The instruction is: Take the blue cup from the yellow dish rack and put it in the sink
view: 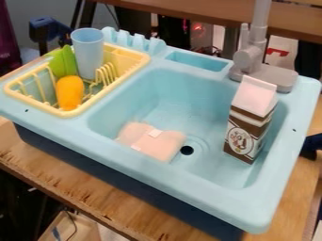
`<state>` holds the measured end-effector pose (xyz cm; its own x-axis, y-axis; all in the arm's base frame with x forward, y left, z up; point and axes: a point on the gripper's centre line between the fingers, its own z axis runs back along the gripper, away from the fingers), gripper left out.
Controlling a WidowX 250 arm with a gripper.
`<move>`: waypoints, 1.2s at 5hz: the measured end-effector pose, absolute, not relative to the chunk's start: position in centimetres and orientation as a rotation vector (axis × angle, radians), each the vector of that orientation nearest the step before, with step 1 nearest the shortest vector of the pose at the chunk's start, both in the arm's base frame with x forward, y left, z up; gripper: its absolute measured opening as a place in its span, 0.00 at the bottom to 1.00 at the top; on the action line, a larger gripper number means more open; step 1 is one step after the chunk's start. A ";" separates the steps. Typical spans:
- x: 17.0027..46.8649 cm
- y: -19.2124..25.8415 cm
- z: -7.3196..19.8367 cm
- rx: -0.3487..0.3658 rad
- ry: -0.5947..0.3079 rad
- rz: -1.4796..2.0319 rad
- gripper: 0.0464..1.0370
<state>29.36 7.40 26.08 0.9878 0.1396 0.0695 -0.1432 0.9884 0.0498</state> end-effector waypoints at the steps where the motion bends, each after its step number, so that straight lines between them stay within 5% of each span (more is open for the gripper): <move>1: 29.5 7.5 25.2 0.050 -0.037 0.143 0.97; 6: 34.2 13.8 19.0 0.098 0.103 0.042 0.97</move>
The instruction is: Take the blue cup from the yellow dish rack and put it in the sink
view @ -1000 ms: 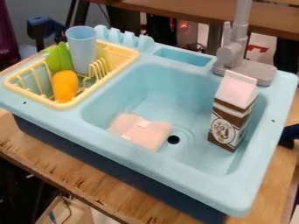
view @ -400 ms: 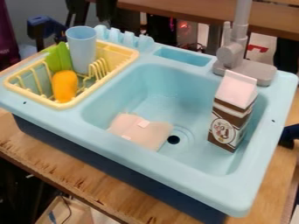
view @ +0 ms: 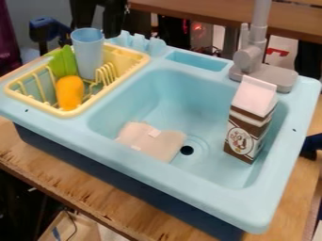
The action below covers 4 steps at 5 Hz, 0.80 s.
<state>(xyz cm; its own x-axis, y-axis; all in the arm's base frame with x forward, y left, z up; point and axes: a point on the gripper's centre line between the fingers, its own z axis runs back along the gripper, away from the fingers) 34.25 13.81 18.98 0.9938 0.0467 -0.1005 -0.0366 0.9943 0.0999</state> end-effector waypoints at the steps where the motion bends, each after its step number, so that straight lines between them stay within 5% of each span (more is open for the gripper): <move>1: 34.5 14.5 17.8 0.117 0.164 0.062 0.97; 3: 34.8 14.1 16.1 0.084 0.152 0.038 0.92; 4: 34.9 13.9 15.3 0.070 0.146 0.032 0.64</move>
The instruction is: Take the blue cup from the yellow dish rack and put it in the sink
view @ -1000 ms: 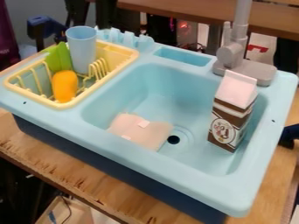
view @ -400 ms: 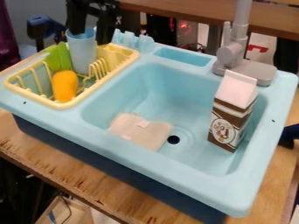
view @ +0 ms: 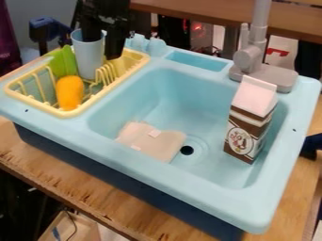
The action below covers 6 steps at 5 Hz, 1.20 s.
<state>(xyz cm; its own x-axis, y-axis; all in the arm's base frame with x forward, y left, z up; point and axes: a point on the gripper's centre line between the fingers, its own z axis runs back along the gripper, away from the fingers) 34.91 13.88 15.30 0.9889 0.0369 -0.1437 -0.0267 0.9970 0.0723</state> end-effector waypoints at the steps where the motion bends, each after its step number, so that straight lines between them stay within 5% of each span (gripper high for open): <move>1: 34.9 14.1 14.8 0.055 0.131 0.050 0.35; 2: 34.9 14.9 15.2 0.058 0.118 0.087 0.14; 3: 35.7 15.5 17.8 0.094 0.063 0.109 0.05; 4: 35.9 15.4 20.6 0.115 -0.025 0.127 0.05; 5: 34.3 13.3 27.2 0.077 -0.208 0.129 0.05; 6: 32.4 9.6 27.5 0.009 -0.236 0.098 0.05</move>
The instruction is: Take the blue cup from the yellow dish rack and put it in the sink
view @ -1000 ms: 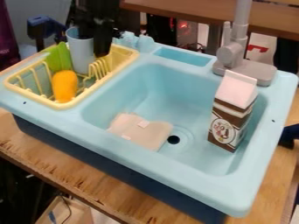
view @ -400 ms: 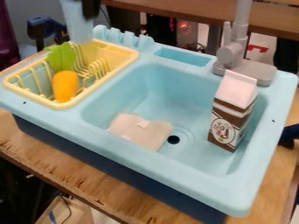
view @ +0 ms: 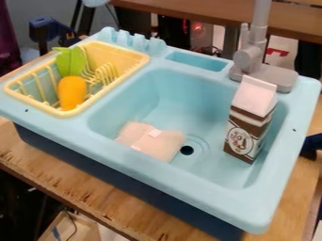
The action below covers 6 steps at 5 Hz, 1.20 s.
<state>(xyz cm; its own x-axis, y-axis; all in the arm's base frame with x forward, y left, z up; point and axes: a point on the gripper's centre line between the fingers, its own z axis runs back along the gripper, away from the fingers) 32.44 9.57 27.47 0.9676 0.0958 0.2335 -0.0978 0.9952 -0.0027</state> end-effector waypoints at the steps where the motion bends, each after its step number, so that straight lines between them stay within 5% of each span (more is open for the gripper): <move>1: 32.2 4.5 25.3 -0.061 -0.191 -0.010 0.05; 3: 31.9 0.2 20.2 -0.099 -0.082 -0.111 0.05; 6: 34.3 0.1 13.6 0.012 -0.009 -0.099 0.05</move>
<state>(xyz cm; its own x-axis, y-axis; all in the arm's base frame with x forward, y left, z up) 34.30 0.14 13.65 0.9950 -0.0991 0.0080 0.0990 0.9950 0.0128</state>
